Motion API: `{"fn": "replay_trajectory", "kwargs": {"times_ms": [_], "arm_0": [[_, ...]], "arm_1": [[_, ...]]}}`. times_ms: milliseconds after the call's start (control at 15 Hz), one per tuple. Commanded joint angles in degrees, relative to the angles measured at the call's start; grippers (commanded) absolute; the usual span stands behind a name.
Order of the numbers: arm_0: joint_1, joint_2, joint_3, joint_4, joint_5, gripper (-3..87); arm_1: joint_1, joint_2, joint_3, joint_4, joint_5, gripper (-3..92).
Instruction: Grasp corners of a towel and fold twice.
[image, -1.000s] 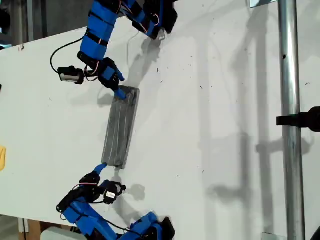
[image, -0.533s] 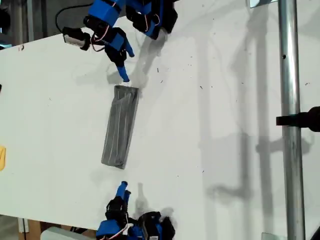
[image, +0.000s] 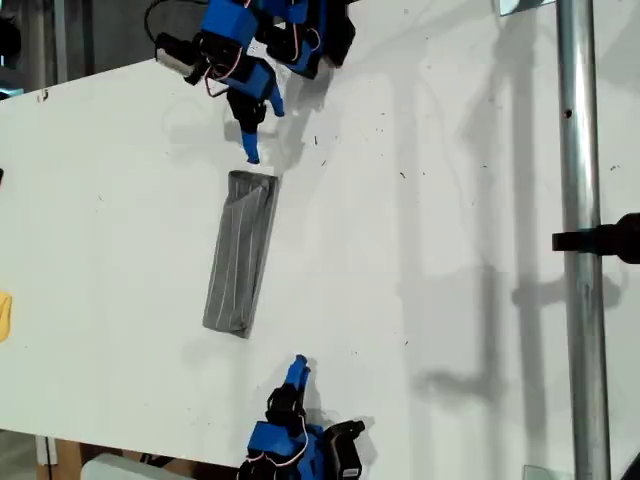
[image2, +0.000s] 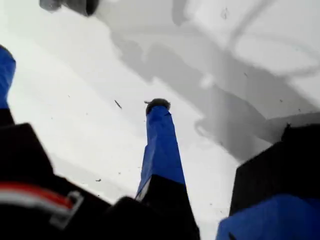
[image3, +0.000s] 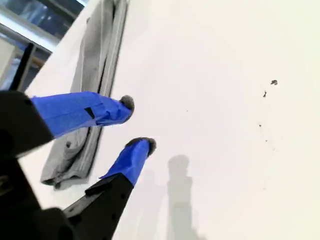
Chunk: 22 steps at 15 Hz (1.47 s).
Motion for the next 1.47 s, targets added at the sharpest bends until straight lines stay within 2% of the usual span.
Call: {"fn": "replay_trajectory", "kwargs": {"times_ms": [0,133,267,467,533,600,667,800,867,1000,1133,1200,1267,1400], "arm_0": [[0.9,1.0,1.4,-1.3,-0.5,10.8],[1.4,1.0,3.1,-1.1,-2.0,10.6],[1.6,1.0,3.6,-0.8,-2.9,10.6],[2.0,1.0,3.6,0.0,-3.4,10.5],[2.3,1.0,3.6,0.0,-3.4,10.4],[2.3,1.0,3.6,0.1,-3.3,10.4],[2.3,1.0,3.6,0.1,-3.0,10.3],[2.2,1.0,3.6,-0.3,-2.3,10.0],[2.4,1.0,3.7,-0.8,-1.8,9.9],[2.3,1.0,5.0,-2.6,-0.7,9.3],[2.3,1.0,5.2,-3.3,0.3,8.5],[2.3,1.0,5.3,-3.0,0.3,8.0],[2.1,1.0,5.3,-2.0,0.0,8.0],[1.7,1.0,5.3,-0.3,-3.0,9.8]], "arm_1": [[6.1,-18.6,-6.6,-13.0,-7.1,49.8],[8.3,-35.2,-15.5,-20.4,-10.2,50.0],[7.2,-51.9,-27.2,-23.4,-11.0,50.8],[4.0,-66.4,-41.4,-26.9,-12.7,41.8],[3.1,-69.0,-45.3,-27.3,-14.2,32.1],[2.5,-70.0,-46.8,-28.2,-14.2,4.4],[2.3,-69.8,-46.8,-28.7,-15.8,1.5],[2.1,-58.0,-37.0,-24.3,-16.3,-0.2],[2.3,-48.3,-30.8,-17.8,-17.0,-0.2],[0.2,-25.0,-22.5,0.6,-16.4,-0.2],[-3.2,-10.3,-23.6,17.4,-12.0,-0.2],[-4.2,-8.3,-24.5,17.0,-11.1,-0.2],[-4.0,-12.2,-24.4,8.6,-11.6,-0.2],[-4.5,-33.3,-29.4,-15.2,-13.5,-0.2]]}}
